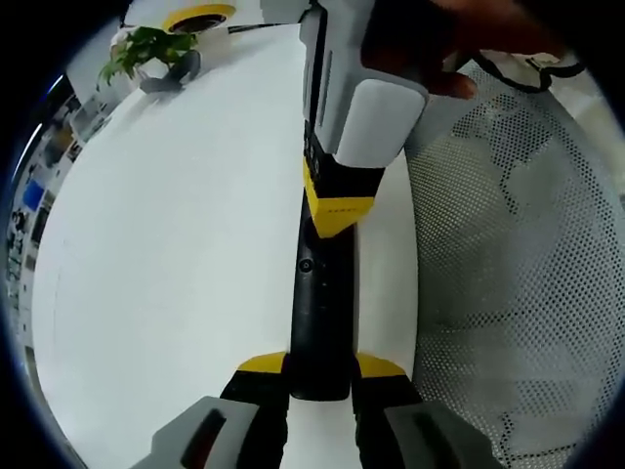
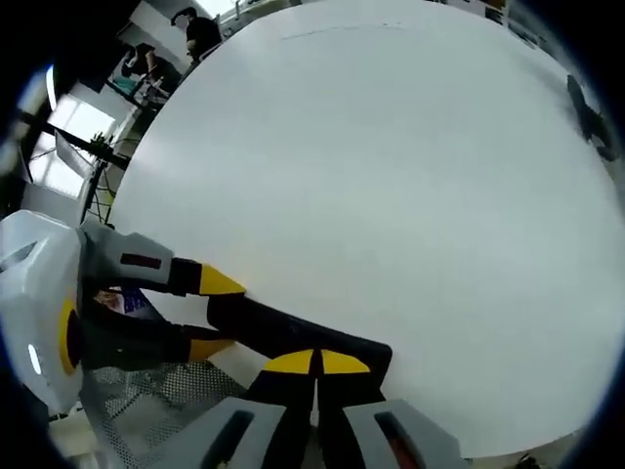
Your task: Press the specified remote control buttons in sequence, fully releasing each button before pressing the next.
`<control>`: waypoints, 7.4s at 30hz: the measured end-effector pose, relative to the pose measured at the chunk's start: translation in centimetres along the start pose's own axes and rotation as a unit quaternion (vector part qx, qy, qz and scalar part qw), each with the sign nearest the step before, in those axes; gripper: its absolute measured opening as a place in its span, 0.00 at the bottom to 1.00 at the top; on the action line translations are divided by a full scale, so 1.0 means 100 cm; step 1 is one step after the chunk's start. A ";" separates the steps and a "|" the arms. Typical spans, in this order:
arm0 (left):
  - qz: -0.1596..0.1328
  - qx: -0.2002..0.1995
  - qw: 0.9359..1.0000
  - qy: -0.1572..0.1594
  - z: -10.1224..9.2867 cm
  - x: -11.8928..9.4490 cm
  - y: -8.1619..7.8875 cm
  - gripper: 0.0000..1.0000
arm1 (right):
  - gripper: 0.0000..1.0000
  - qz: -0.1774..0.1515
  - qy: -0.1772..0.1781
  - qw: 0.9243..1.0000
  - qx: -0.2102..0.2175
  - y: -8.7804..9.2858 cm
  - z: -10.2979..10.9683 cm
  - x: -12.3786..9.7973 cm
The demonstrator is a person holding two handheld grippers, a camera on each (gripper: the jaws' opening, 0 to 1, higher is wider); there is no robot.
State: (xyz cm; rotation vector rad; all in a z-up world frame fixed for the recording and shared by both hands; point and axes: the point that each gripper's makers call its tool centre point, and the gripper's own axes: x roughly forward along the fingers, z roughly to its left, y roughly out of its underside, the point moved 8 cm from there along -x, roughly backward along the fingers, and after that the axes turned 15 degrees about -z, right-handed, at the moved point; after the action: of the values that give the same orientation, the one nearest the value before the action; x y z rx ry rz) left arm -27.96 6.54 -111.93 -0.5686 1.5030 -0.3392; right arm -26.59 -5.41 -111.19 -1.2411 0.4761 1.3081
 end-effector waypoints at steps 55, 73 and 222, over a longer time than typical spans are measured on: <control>-0.029 -0.019 0.999 -0.002 0.000 -0.002 0.004 0.24 | 0.00 -0.013 -0.023 1.000 0.010 -0.013 0.011 0.018; -0.025 -0.022 0.999 0.000 0.001 -0.002 0.003 0.24 | 0.00 -0.005 -0.050 0.999 0.013 0.000 0.016 0.008; -0.049 -0.029 0.998 -0.014 -0.001 -0.002 0.006 0.24 | 0.00 -0.019 -0.054 0.998 -0.006 0.002 0.025 0.016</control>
State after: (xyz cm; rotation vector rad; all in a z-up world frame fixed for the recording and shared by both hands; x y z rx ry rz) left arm -28.17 7.16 -112.11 -0.6911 1.4654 -0.3637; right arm -27.26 -2.52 -111.79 -1.1771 0.3672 1.3395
